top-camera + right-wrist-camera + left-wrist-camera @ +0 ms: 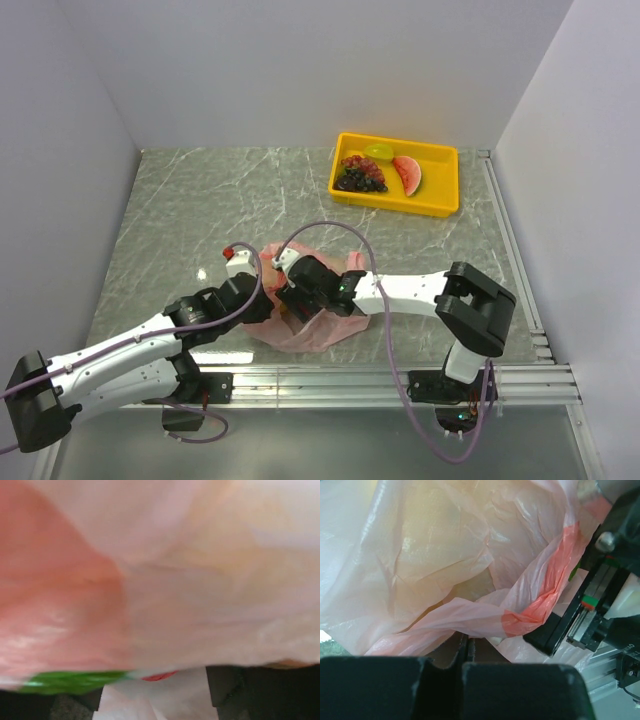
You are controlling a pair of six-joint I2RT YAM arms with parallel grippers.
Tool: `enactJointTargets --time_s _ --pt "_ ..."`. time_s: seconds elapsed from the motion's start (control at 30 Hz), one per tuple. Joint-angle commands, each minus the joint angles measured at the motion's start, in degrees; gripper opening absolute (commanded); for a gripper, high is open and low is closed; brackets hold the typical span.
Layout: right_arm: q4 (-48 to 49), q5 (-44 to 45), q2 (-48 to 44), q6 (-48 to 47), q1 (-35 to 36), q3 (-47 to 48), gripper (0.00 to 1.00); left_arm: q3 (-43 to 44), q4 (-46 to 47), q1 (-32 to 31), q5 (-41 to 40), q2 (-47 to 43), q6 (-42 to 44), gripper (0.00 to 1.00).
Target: Untie the knot of the plastic bag and take out the fruit
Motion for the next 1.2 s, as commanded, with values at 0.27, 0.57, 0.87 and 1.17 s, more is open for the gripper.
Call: enactJointTargets --time_s 0.27,0.57,0.87,1.17 --pt "0.9 0.1 -16.5 0.8 0.8 -3.4 0.02 0.1 0.5 0.0 -4.7 0.2 0.2 0.00" --pt "-0.3 -0.9 -32.9 0.5 -1.4 -1.3 0.00 1.7 0.9 0.2 -6.5 1.1 2.2 0.01" --pt "2.4 10.3 -31.9 5.5 -29.0 2.9 0.00 1.5 1.4 0.5 -6.3 0.2 4.6 0.01" --pt "5.9 13.9 -7.9 17.0 -53.4 14.5 0.03 1.2 2.3 0.7 -6.2 -2.0 7.1 0.01"
